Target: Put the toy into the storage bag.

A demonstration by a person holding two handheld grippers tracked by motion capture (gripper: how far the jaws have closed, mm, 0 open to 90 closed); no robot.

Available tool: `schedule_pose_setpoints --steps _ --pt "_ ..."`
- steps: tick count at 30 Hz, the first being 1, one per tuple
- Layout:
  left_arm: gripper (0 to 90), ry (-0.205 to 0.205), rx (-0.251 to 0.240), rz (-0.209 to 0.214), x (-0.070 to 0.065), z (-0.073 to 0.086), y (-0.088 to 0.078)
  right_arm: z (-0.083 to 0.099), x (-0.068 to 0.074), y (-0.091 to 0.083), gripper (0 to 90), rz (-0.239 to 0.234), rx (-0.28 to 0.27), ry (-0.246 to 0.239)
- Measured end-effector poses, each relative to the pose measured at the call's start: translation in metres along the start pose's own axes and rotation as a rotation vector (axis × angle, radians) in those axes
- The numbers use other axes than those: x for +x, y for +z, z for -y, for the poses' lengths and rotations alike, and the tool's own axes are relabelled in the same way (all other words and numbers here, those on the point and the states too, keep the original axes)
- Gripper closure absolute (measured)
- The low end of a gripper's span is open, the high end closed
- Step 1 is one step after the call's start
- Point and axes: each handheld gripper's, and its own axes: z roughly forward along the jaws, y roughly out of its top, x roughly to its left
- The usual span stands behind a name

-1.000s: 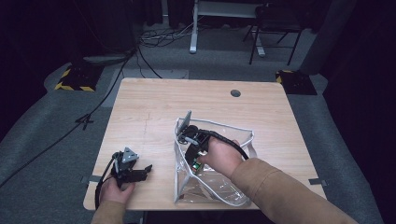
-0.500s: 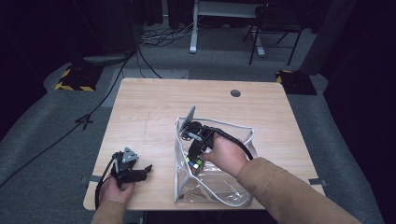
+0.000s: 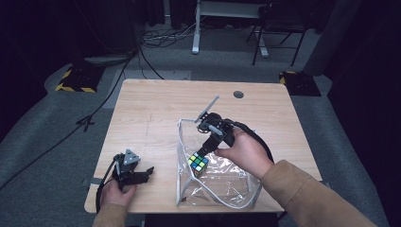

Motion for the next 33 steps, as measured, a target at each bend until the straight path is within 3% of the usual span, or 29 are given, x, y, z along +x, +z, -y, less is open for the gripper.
schedule_pose_setpoints --steps 2,4,11,12,16,22,29,33 --pt "23.9 0.000 0.000 -0.002 0.000 0.000 0.000 0.004 0.001 -0.008 39.4 -0.010 -0.039 -0.014" --pt "23.9 -0.001 0.000 -0.003 0.000 0.000 0.000 0.008 0.001 -0.017 39.3 0.002 -0.101 -0.091" --pt "23.8 -0.007 0.000 -0.011 0.000 0.000 0.000 0.029 0.002 -0.052 39.3 -0.007 -0.289 -0.149" --pt "23.8 -0.009 -0.001 -0.013 0.000 0.000 0.000 0.033 0.003 -0.057 39.2 -0.004 -0.295 -0.132" --pt "23.3 -0.015 0.002 -0.016 0.000 0.000 0.000 0.048 0.000 -0.072 38.5 0.002 -0.359 -0.142" --pt "23.0 -0.018 0.001 -0.018 0.000 0.000 0.000 0.071 -0.021 -0.094 36.9 0.011 -0.460 -0.099" --pt "21.8 -0.017 0.000 -0.026 0.001 -0.001 0.000 0.095 -0.044 -0.109 34.4 0.051 -0.503 -0.053" --pt "21.7 -0.036 0.000 -0.033 0.001 0.000 0.001 0.106 -0.056 -0.113 33.6 0.062 -0.522 -0.016"
